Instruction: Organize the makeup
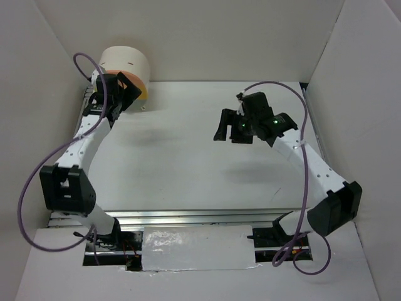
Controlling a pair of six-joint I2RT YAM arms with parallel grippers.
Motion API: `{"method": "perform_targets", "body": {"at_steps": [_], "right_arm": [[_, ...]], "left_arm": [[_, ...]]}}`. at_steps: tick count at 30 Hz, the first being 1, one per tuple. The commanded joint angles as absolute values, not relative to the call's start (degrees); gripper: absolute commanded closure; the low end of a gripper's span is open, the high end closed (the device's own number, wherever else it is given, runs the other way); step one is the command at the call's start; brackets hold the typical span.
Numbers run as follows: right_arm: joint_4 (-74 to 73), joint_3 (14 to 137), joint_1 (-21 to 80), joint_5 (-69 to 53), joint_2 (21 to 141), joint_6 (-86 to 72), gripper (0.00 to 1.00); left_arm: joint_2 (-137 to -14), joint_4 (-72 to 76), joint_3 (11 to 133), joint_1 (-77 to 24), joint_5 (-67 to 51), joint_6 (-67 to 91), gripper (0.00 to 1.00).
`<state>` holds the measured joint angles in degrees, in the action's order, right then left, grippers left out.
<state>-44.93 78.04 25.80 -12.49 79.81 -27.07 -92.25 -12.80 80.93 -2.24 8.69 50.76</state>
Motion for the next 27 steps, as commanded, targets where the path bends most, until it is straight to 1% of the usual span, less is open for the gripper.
{"method": "perform_targets", "body": {"at_steps": [1,2,3,5,7,9,12,16,19,21,27], "right_arm": [[-47.37,84.27,25.49,-2.84,71.38,-30.15,0.08],[-47.81,84.98,25.31,1.10,70.24,-30.06,0.00],[-48.16,85.69,25.31,3.84,68.05,-29.71,0.00],[-49.82,87.97,25.22,11.03,65.23,-29.79,0.00],[-52.45,90.16,25.05,15.01,63.64,-29.71,0.00],[-54.31,91.92,24.87,19.40,61.01,-29.71,0.00],[-56.95,92.55,24.87,22.75,55.91,-28.22,0.00],[-61.85,92.99,24.87,25.92,48.79,-27.24,0.00],[-64.15,91.59,24.87,27.07,43.96,-27.25,0.00],[-64.68,90.36,24.87,27.51,41.49,-27.33,0.00],[-67.41,90.80,24.79,29.53,39.55,-29.44,0.00]], "left_arm": [[-82.31,-30.31,81.13,-7.10,23.18,38.52,0.00],[-80.09,-31.54,80.60,-8.42,25.64,37.45,0.01],[-77.81,-33.12,79.55,-9.92,29.32,36.66,0.01],[-72.26,-35.41,80.06,-14.12,31.63,35.86,0.01],[-67.88,-39.01,80.59,-18.08,35.22,37.69,0.01],[-62.96,-40.25,79.99,-19.50,35.68,39.63,0.01],[-57.15,-41.22,76.65,-20.74,35.68,40.69,0.01],[-48.01,-50.41,74.53,-20.92,39.01,39.82,0.01],[-44.14,-55.18,74.88,-20.92,41.04,38.15,0.01],[-42.64,-59.05,75.67,-20.92,42.71,38.41,0.01],[-41.40,-62.93,76.82,-20.92,42.71,37.18,0.00]]}}
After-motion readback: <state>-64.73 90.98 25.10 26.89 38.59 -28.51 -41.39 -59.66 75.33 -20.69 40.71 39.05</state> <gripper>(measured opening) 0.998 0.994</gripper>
